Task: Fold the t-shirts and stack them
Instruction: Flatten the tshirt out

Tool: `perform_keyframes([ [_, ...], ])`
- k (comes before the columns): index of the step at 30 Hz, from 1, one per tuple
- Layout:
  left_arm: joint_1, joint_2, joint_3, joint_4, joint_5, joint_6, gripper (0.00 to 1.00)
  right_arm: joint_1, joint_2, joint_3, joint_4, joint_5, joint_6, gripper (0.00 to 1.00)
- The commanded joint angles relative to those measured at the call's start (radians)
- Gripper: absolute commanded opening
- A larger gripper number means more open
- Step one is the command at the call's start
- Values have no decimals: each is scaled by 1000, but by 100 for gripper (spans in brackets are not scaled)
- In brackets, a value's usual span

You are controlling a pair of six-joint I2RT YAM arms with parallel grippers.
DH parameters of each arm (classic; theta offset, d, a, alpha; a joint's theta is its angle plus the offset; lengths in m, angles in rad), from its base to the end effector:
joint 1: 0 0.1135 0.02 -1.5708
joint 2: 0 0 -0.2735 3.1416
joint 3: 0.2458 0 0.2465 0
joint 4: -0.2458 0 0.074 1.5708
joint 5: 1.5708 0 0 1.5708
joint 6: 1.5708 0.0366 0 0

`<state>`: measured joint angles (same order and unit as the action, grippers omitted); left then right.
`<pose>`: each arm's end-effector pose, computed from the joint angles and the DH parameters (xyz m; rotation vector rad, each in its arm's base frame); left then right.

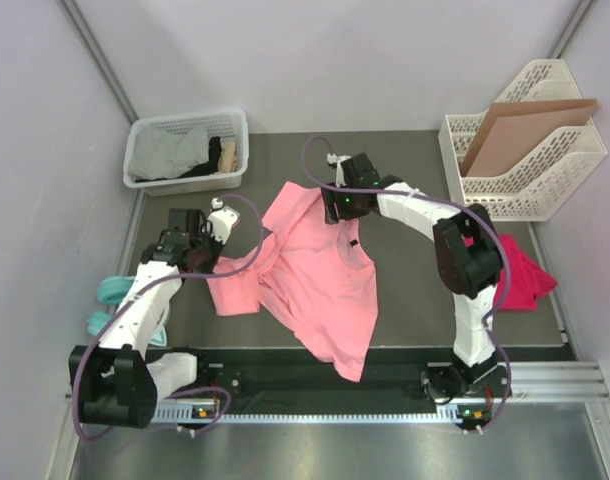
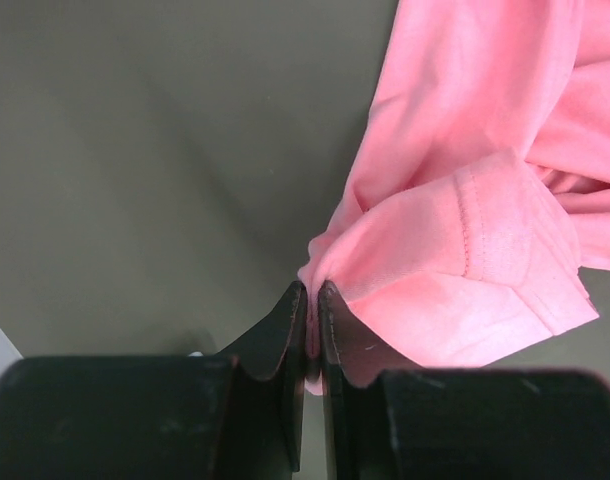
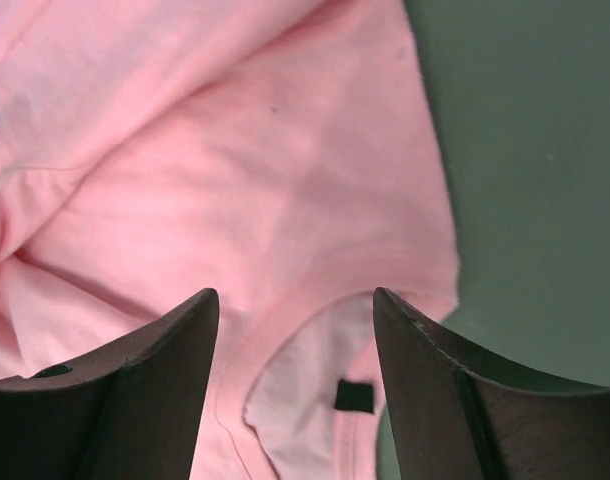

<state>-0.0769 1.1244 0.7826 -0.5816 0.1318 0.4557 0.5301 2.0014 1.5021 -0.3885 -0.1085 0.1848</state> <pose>0.2128 -0.0212 0.2486 0.7063 2.3802 -0.0041 0.3797 0.2271 0.2146 -0.4776 2.4577 0.4386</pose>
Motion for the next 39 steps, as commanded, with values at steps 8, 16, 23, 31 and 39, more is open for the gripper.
perform_keyframes([
  [8, 14, -14, 9, 74, -12, 8, 13, 11, 149, 162, -21, -59, 19, 63],
  [16, 17, 41, 92, 123, 9, 43, 17, -28, 171, 103, -56, -34, 56, 62],
  [23, 17, 141, 214, 62, 84, 61, 17, -105, 99, -8, -87, 27, 97, 61],
  [31, -11, 216, 346, -44, 324, -1, 20, -199, -22, -178, -139, 105, 145, 59],
  [39, -171, 227, 342, -145, 420, -14, 23, -226, -211, -355, -197, 208, 159, 57],
])
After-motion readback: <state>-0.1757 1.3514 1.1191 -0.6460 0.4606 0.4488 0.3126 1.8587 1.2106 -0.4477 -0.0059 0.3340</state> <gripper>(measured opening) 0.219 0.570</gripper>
